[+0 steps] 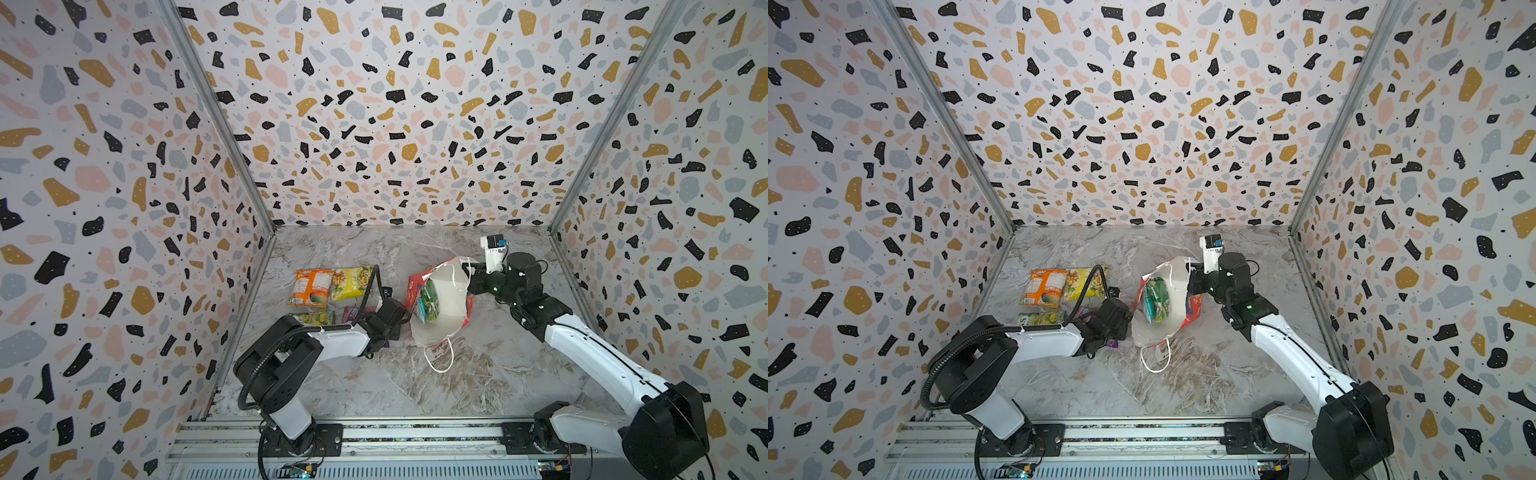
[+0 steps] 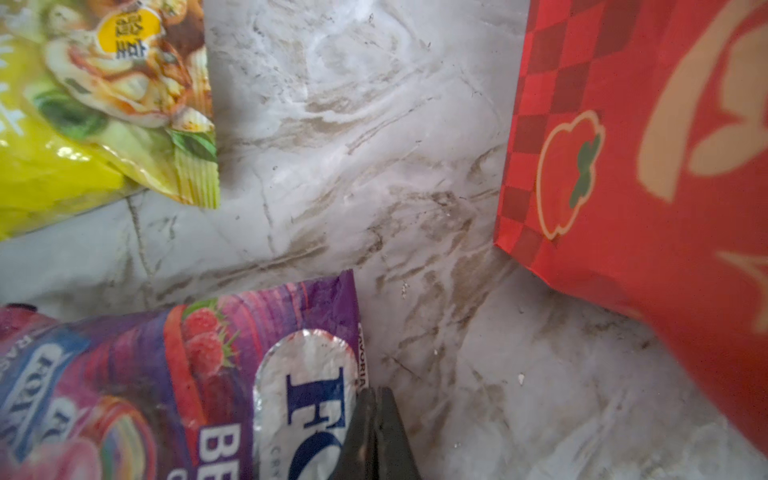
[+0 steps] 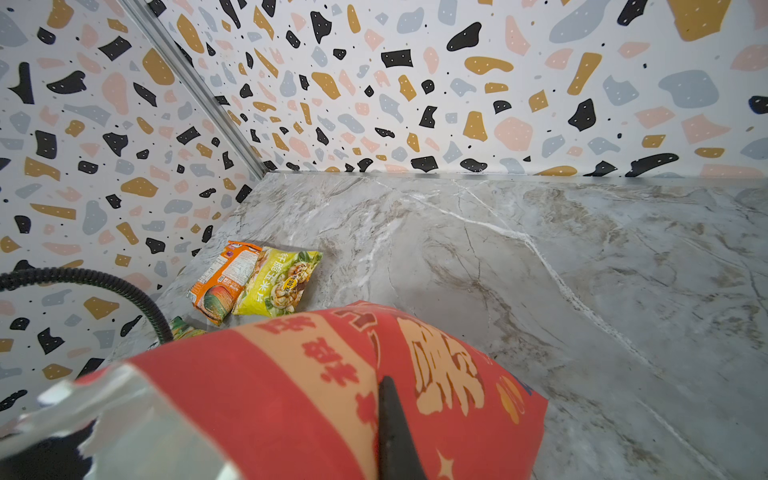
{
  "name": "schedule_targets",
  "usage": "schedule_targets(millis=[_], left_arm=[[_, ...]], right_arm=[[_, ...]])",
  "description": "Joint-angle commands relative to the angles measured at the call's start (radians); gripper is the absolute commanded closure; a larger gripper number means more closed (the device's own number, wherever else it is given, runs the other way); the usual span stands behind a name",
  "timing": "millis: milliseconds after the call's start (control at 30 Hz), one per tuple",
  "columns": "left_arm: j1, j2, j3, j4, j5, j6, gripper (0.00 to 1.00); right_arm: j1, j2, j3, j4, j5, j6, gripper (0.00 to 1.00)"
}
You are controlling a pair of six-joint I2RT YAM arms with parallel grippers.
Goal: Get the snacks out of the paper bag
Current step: 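Raise the left gripper and move it over the bag opening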
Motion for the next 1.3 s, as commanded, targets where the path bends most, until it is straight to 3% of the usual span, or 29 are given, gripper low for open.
schedule_targets(millis=[0, 300, 600, 767, 1067, 1267], left_arm=[[0.009, -0.033, -0.012, -0.014, -0.056, 0.028, 1.00], [0.014, -0.111, 0.004, -0.044, -0.076, 0.046, 1.00], [0.005, -0.413, 0.106, -0.096, -0.036, 0.123, 1.00], [-0.070, -0.500, 0.233, -0.147, 0.035, 0.166, 1.00], [-0.235, -0.338, 0.444, -0.252, 0.232, 0.156, 0.84], [-0.277, -0.213, 0.505, -0.320, 0.261, 0.095, 0.83]], right_arm=[[-0.007, -0.046, 0.010, 0.059, 0.008, 0.008, 0.99], [-0.007, -0.034, 0.015, 0.058, -0.001, 0.007, 0.99], [-0.001, -0.039, 0.036, 0.028, -0.031, -0.026, 0.99], [0.015, -0.037, 0.061, -0.002, -0.023, -0.034, 0.99], [0.025, -0.020, 0.081, -0.011, -0.006, -0.008, 0.99], [0.027, -0.026, 0.082, -0.014, 0.012, -0.007, 0.99]])
